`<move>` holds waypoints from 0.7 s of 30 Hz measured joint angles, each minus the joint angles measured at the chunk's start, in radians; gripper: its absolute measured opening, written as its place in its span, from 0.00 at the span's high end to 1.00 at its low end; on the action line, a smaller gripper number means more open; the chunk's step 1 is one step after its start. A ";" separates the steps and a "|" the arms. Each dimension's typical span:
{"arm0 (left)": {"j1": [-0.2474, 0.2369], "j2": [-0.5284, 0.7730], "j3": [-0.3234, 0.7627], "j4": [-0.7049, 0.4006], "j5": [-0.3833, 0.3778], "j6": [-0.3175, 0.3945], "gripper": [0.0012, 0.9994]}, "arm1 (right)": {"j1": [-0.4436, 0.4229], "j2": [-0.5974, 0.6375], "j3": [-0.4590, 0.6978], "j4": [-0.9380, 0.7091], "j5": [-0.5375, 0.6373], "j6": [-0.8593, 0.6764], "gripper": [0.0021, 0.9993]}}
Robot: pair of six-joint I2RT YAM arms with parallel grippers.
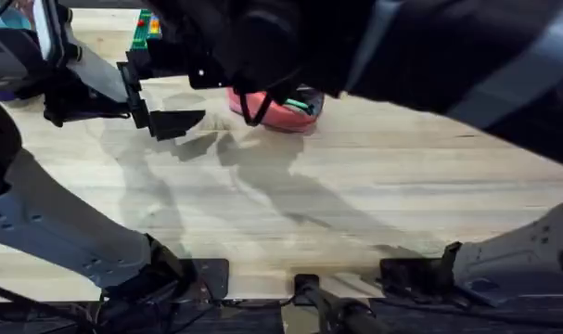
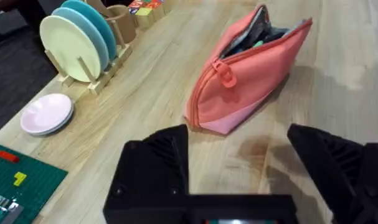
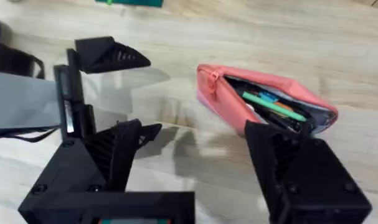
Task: Unzip the bag, pick up the pens from the table one at a time and place them inside, then zip the bag closed.
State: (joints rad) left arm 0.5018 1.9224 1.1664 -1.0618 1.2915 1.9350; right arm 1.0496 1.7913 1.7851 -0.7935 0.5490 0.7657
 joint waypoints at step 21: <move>0.000 0.000 0.000 0.000 0.000 0.000 0.01 | -0.009 0.064 0.000 0.011 -0.004 0.024 0.00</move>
State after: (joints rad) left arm 0.5018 1.9224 1.1664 -1.0618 1.2915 1.9350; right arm 1.0408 1.8549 1.7851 -0.7829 0.5446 0.7898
